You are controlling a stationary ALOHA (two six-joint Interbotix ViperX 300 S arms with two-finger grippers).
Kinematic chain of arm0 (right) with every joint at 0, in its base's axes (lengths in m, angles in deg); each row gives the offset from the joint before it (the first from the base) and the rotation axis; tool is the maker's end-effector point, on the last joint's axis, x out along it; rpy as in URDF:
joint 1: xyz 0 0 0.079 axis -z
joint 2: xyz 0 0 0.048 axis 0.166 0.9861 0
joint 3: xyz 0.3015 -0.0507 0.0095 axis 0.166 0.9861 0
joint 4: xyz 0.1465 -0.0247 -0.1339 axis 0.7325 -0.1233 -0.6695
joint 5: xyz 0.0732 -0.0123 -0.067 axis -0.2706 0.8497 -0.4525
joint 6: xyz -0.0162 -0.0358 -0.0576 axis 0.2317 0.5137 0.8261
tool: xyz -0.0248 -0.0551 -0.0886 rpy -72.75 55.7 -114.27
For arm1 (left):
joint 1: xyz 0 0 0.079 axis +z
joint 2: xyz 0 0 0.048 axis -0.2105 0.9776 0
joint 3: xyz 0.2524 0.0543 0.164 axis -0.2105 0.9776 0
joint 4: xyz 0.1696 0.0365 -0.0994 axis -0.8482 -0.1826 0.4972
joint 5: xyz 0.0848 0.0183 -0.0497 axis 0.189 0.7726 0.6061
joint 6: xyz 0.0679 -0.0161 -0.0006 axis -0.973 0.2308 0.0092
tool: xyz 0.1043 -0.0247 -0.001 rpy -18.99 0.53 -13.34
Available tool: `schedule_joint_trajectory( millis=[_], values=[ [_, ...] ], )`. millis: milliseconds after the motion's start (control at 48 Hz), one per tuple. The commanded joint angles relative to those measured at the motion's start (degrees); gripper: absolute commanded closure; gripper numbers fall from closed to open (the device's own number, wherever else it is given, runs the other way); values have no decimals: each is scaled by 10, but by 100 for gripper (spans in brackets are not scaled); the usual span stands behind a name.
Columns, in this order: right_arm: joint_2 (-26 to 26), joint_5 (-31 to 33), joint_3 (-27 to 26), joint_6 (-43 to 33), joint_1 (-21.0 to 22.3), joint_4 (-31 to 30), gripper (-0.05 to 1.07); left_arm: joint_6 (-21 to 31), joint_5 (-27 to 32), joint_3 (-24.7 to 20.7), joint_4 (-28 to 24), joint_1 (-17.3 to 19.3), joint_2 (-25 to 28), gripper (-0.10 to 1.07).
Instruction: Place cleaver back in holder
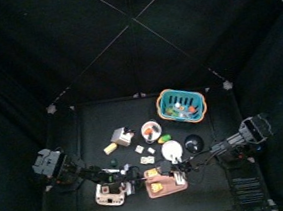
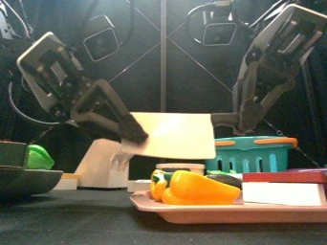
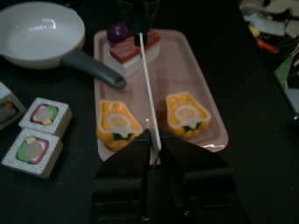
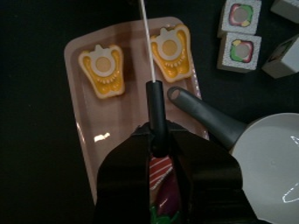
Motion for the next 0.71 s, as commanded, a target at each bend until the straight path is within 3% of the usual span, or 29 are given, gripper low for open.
schedule_joint_trajectory(
  millis=[0,271,688],
  values=[
    [-32,7,-15,-1,3,2,65,-1,-17,4,-3,4,-36,34],
    [-49,35,-27,-1,11,9,65,-1,-76,60,-3,25,-118,24],
    [-59,139,-113,-1,63,45,65,-15,-78,132,-5,89,-269,24]
  ],
)
